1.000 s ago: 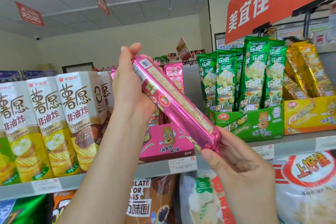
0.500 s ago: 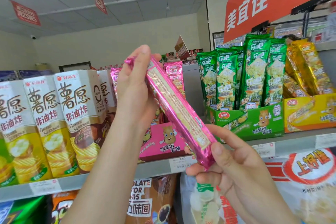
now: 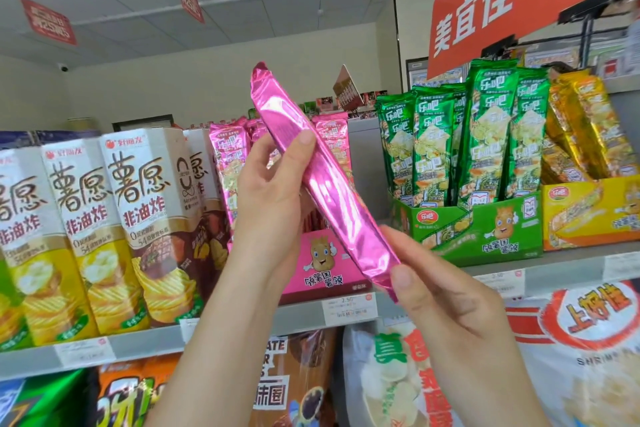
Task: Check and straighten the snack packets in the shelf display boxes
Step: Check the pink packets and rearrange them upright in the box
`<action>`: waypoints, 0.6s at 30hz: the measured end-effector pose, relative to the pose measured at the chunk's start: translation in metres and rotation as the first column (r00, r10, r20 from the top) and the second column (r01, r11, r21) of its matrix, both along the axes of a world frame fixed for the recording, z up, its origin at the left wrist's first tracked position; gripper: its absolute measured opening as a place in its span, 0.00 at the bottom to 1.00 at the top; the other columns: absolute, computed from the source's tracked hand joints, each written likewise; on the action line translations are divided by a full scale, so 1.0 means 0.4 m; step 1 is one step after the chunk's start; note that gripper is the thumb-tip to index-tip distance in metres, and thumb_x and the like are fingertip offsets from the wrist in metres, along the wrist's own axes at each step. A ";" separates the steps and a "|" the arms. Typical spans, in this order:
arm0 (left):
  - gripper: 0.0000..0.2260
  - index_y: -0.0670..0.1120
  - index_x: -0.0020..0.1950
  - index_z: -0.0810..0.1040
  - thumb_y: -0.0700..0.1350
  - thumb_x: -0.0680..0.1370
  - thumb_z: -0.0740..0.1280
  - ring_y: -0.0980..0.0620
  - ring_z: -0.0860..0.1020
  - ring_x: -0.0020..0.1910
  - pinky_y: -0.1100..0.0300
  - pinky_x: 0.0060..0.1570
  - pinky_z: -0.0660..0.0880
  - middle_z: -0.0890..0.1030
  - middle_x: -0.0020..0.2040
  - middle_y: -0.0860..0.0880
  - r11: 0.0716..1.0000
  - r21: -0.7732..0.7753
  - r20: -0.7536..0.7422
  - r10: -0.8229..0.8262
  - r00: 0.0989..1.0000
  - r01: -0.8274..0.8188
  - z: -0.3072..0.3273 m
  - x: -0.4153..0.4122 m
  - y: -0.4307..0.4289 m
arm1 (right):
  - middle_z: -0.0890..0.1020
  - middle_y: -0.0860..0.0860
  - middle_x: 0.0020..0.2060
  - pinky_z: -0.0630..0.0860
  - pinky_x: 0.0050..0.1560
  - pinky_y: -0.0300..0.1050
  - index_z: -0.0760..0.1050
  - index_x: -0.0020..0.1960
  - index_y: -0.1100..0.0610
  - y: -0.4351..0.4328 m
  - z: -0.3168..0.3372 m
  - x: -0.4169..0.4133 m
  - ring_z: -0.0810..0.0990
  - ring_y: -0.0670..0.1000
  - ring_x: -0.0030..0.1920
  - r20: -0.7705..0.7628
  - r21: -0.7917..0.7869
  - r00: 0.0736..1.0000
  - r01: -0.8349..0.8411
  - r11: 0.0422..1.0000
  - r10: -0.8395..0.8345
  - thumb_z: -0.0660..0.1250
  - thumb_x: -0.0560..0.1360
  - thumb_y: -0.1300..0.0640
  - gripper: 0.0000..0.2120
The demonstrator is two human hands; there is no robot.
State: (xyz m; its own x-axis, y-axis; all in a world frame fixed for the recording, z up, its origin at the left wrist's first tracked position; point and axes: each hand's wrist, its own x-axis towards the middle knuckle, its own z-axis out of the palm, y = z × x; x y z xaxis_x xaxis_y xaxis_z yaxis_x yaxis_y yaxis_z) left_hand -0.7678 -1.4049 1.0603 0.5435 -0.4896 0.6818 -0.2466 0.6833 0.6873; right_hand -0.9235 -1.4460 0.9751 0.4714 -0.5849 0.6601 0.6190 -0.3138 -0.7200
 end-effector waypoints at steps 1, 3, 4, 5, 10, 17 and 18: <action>0.07 0.47 0.50 0.78 0.48 0.76 0.70 0.56 0.79 0.35 0.62 0.35 0.76 0.80 0.36 0.54 1.000 -0.015 -0.017 -0.012 1.000 0.012 -0.003 0.002 -0.002 | 0.86 0.44 0.49 0.76 0.48 0.29 0.82 0.57 0.47 -0.006 -0.003 0.004 0.83 0.42 0.52 0.011 0.060 1.000 -0.010 0.998 0.009 0.70 0.67 0.56 0.18; 0.05 0.47 0.50 0.77 0.46 0.77 0.69 0.57 0.78 0.34 0.63 0.35 0.77 0.80 0.35 0.54 0.998 -0.040 -0.052 -0.041 0.998 0.039 -0.009 0.003 -0.004 | 0.87 0.47 0.45 0.77 0.45 0.30 0.81 0.55 0.52 -0.012 -0.007 0.011 0.85 0.44 0.48 0.024 0.164 1.000 -0.003 0.986 -0.001 0.73 0.61 0.57 0.22; 0.04 0.47 0.50 0.78 0.46 0.78 0.68 0.57 0.78 0.34 0.63 0.35 0.77 0.80 0.35 0.54 0.998 -0.048 -0.068 -0.052 0.996 0.049 -0.012 0.004 -0.005 | 0.87 0.48 0.44 0.78 0.43 0.30 0.81 0.54 0.53 -0.013 -0.006 0.014 0.85 0.45 0.46 0.028 0.196 0.999 0.009 0.981 -0.015 0.74 0.58 0.57 0.24; 0.03 0.47 0.49 0.78 0.45 0.79 0.68 0.56 0.78 0.35 0.62 0.36 0.77 0.80 0.36 0.54 0.997 -0.053 -0.081 -0.058 0.995 0.054 -0.013 0.006 -0.006 | 0.87 0.48 0.42 0.78 0.42 0.30 0.81 0.53 0.54 -0.015 -0.008 0.017 0.86 0.45 0.45 0.032 0.203 0.999 0.036 0.978 -0.044 0.74 0.56 0.57 0.24; 0.03 0.48 0.50 0.79 0.46 0.80 0.67 0.55 0.78 0.36 0.57 0.39 0.77 0.79 0.37 0.53 0.998 -0.055 -0.079 -0.033 0.996 0.028 -0.011 0.003 -0.012 | 0.87 0.46 0.36 0.77 0.38 0.29 0.84 0.42 0.50 -0.019 -0.023 0.029 0.85 0.44 0.37 0.061 0.108 0.971 0.224 0.969 -0.231 0.76 0.57 0.56 0.13; 0.11 0.45 0.55 0.76 0.49 0.75 0.67 0.43 0.71 0.51 0.35 0.65 0.66 0.74 0.48 0.44 0.983 -0.086 -0.175 -0.178 0.968 0.165 -0.012 -0.014 -0.012 | 0.85 0.40 0.38 0.77 0.41 0.32 0.79 0.47 0.45 -0.011 -0.042 0.049 0.84 0.44 0.36 0.180 -0.050 0.787 0.606 0.794 -0.590 0.80 0.63 0.48 0.16; 0.14 0.44 0.57 0.75 0.50 0.75 0.67 0.42 0.70 0.53 0.34 0.67 0.63 0.73 0.50 0.42 0.978 -0.092 -0.197 -0.204 0.959 0.189 -0.012 -0.014 -0.010 | 0.84 0.40 0.39 0.78 0.41 0.35 0.78 0.48 0.44 -0.018 -0.049 0.052 0.83 0.45 0.37 0.215 -0.064 0.758 0.640 0.766 -0.616 0.79 0.65 0.47 0.14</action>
